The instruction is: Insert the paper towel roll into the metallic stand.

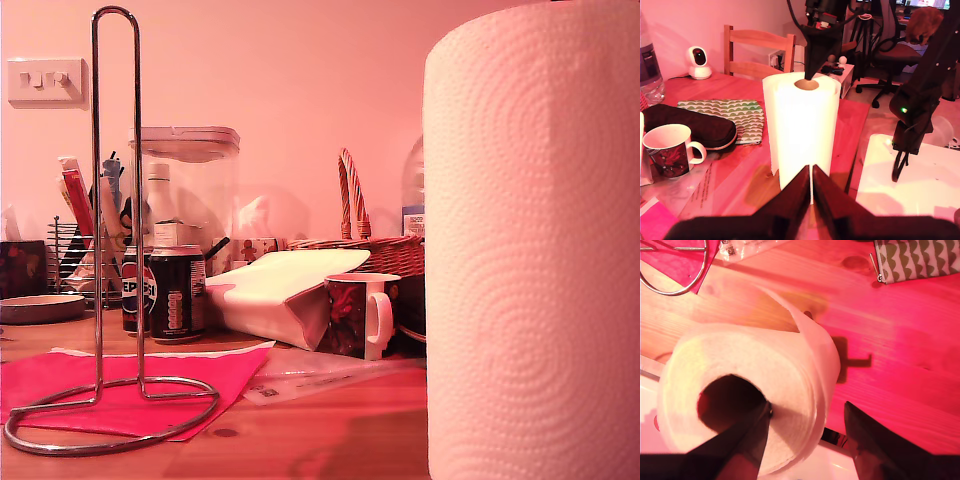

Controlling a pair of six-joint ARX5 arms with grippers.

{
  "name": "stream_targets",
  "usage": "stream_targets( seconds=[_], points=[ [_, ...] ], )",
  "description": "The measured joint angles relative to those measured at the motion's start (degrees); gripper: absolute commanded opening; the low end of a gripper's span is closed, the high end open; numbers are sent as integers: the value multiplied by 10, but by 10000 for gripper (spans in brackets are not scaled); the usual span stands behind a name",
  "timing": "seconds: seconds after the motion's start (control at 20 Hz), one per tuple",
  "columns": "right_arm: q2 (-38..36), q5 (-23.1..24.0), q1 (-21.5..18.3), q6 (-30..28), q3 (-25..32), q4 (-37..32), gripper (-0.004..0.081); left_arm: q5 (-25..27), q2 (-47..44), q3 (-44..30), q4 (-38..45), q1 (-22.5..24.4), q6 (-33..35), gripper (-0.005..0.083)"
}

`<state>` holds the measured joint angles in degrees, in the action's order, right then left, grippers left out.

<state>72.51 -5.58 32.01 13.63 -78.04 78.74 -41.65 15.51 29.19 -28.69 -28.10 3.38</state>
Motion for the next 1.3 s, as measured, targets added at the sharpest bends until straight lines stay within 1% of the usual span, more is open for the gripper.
stream_targets(
  seconds=[0.15, 0.3, 0.4, 0.55, 0.6, 0.65, 0.7, 0.8, 0.9, 0.95, 1.05, 1.25, 1.3],
  points=[
    [0, -1, 4, 0, 0, 0, 427, 2, 0, 0, 0, 0, 0, -21],
    [5, -2, 20, 0, 0, 1, 427, 2, 0, 0, 0, 0, 0, -21],
    [22, -3, 30, 0, 0, 1, 429, 2, 0, 0, 0, 0, 0, -21],
    [35, -3, 34, 0, 2, 0, 428, 2, 0, 0, 0, 0, 0, -21],
    [35, -3, 34, 0, 2, 0, 416, 2, 0, 0, 0, 0, 0, -21],
    [35, -3, 33, 0, 2, 0, 380, 2, 0, 0, 0, 0, 0, -21],
    [35, -2, 33, 0, 2, 0, 318, 2, 0, 0, 0, 0, 0, -21],
    [35, 1, 33, 0, 2, 0, 157, 2, 0, 0, 0, 0, 0, -21],
    [35, 2, 33, 0, 2, 0, 28, 2, 0, 0, 0, 0, 0, -21],
    [35, 2, 33, -2, 2, 0, -17, 2, 0, 0, 0, 0, 0, -21],
    [35, 2, 33, -13, 2, 0, -13, 3, 0, 0, 0, 0, 0, -21],
    [35, 4, 33, -17, 2, 0, -13, 39, 0, 0, -1, 0, 0, -21],
    [35, 4, 33, -17, 2, 0, -13, 62, 0, 0, -2, 0, -2, -21]
  ],
)
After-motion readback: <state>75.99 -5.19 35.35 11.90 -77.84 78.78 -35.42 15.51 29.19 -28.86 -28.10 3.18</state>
